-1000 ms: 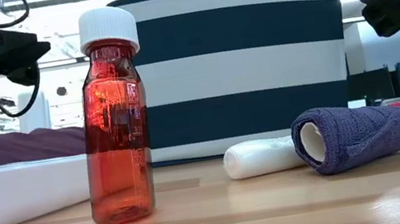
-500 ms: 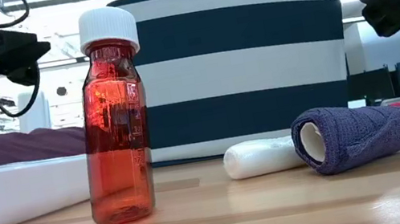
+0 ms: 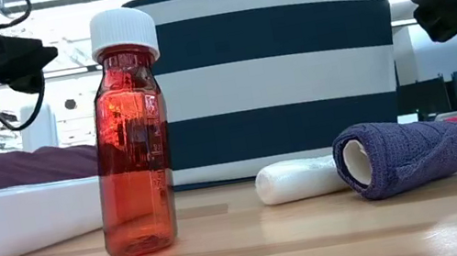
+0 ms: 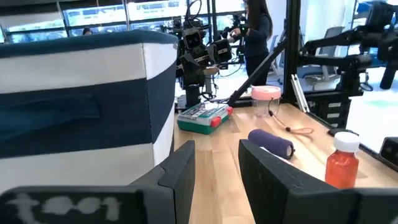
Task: Pick & place medical supplies in basket/bin
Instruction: Put the transparent first aid kit into the blue bin
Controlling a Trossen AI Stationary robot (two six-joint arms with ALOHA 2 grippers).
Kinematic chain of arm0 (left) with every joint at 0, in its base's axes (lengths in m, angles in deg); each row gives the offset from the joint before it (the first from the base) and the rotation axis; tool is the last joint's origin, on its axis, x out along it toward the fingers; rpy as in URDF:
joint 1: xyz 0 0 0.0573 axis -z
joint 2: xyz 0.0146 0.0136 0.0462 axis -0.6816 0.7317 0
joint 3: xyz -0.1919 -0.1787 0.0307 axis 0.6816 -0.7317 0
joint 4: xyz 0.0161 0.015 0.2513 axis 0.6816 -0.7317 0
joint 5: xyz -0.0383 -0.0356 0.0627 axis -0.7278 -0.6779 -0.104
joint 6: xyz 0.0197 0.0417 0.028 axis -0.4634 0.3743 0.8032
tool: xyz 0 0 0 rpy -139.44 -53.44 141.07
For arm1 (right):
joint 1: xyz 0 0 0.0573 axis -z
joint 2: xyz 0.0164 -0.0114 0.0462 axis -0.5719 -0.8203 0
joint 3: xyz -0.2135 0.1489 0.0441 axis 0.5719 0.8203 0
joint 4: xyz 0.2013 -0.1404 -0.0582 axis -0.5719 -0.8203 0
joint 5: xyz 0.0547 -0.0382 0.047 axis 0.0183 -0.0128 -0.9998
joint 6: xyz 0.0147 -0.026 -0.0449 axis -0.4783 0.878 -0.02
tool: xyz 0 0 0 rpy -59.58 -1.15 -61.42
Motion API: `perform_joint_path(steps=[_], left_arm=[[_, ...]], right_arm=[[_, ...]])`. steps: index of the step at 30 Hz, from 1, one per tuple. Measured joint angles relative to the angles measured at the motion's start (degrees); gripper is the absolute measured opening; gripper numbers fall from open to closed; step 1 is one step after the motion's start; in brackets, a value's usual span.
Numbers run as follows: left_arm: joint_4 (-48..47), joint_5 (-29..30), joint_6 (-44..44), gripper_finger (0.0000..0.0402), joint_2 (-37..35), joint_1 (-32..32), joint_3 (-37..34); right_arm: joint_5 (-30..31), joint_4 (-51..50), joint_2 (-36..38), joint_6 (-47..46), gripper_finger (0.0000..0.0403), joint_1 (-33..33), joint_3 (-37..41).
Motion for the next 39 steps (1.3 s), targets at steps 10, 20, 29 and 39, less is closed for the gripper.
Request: perform_joint_path(steps=[10,20,29,39], left_arm=[[2.14,2.01,-15.62,0.0114,-0.01,0.0,0.01],[-1.36,-2.1,-17.74,0.0114,0.47,0.02,0.37],[-1.51,-0.13,-18.06,0.0114,0.5,0.0,0.39],[0.74,5.08,-15.66,0.0114,0.47,0.0,0.37]], right_arm=[[-0.01,-0.01,-0.01,-0.01,0.017,0.01,0.0],[-0.01,-0.56,-0.01,-0.01,0.017,0.0,0.01],[-0.01,-0.54,-0.02,0.0,0.017,-0.01,0.0],[-0.01,-0.51,-0.01,-0.01,0.017,0.0,0.01]])
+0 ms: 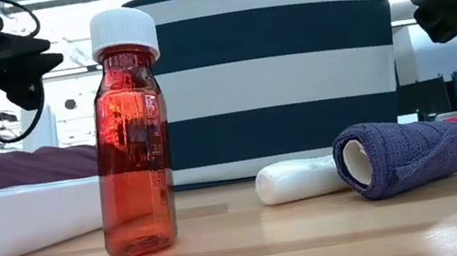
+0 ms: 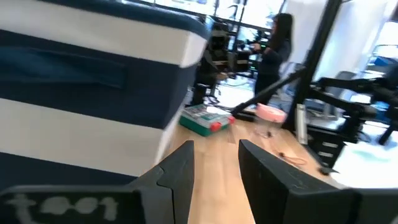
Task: Pick & place medical supplies in basket/bin
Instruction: Put the transparent first aid kit into the blue bin
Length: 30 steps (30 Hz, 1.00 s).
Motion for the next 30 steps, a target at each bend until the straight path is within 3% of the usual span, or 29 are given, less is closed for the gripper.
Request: perform_joint_path(steps=[12,20,30], left_arm=[[-0.44,1.79,0.67,0.0114,0.0,-0.04,0.11],[-1.04,-1.81,2.1,0.0114,0.0,-0.07,0.13],[0.09,-1.94,0.22,0.0114,0.0,-0.07,0.11]], right_arm=[[0.0,0.01,0.01,0.0,0.017,-0.01,-0.01],[0.0,0.01,-0.01,0.0,0.017,0.01,-0.01],[1.01,2.18,0.01,2.3,0.017,0.08,-0.03]])
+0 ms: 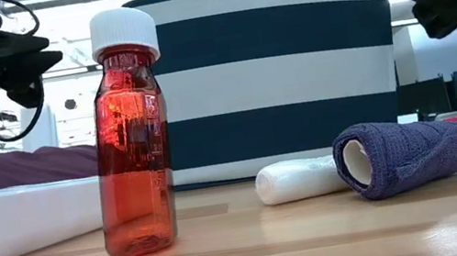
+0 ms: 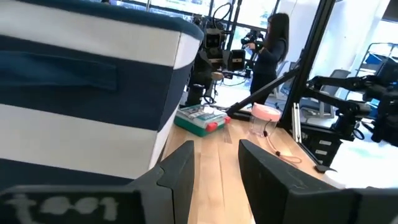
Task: Pick & place medical supplies in basket/bin
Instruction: Put the transparent first aid kit into the blue bin
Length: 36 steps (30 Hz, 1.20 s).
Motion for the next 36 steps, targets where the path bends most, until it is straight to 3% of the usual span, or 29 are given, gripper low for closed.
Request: perform_joint_path(steps=[15,20,25,31,36], left_arm=[[0.37,3.83,0.81,0.0114,0.0,0.0,0.0],[0.42,4.61,1.56,0.0114,0.0,0.0,0.0],[0.87,7.3,1.68,0.0114,0.0,0.0,0.0],[1.19,7.34,0.82,0.0114,0.0,0.0,0.0],[1.3,7.34,0.6,0.0114,0.0,0.0,0.0]], right_arm=[[3.63,6.53,-0.02,1.78,0.017,0.02,0.02],[17.32,29.21,-1.89,-2.33,0.017,0.99,-0.1],[17.4,41.37,-4.82,1.73,0.017,2.8,-0.83],[14.74,43.65,-9.43,7.98,0.017,2.61,-9.44],[10.66,32.87,-21.09,8.76,0.017,-0.44,-24.47]])
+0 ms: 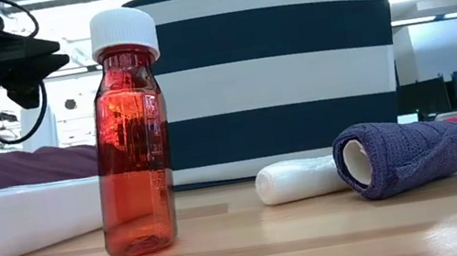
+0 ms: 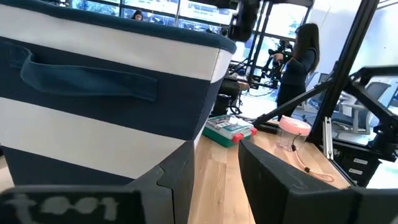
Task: Pick & place medical supplies in basket/bin
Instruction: Put the transparent first aid kit into the blue bin
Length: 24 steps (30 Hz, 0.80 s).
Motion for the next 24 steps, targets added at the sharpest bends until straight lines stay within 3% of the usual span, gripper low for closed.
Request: perform_joint_path(steps=[4,8,11,14,19,22,24], left_arm=[[-0.01,-0.08,-0.03,0.0114,0.0,0.0,0.02],[-0.01,-0.11,-0.08,0.0114,0.0,0.0,0.02],[-0.03,-0.13,-0.1,0.0114,0.02,0.0,0.02],[-0.06,-0.13,-0.12,0.0114,0.0,0.0,0.02],[-0.44,-0.13,-0.52,0.0114,0.02,0.0,0.02],[-0.47,-0.15,-0.84,0.0114,0.0,0.0,0.04],[-0.46,-0.11,-0.78,0.0114,0.0,0.0,0.04]], right_arm=[[3.29,-16.77,-13.18,-1.48,0.017,-5.02,-16.12],[12.27,-34.75,-26.77,-4.79,0.017,-11.59,-33.3],[19.36,-50.54,-36.35,-12.78,0.017,-16.82,-46.27],[21.79,-66.93,-45.31,-23.9,0.017,-20.53,-57.58],[20.4,-95.68,-57.74,-52.93,0.017,-23.34,-68.44],[13.19,-110.11,-62.55,-70.81,0.017,-24.45,-69.42],[6.57,-112.27,-65.52,-76.54,0.017,-24.82,-68.24]])
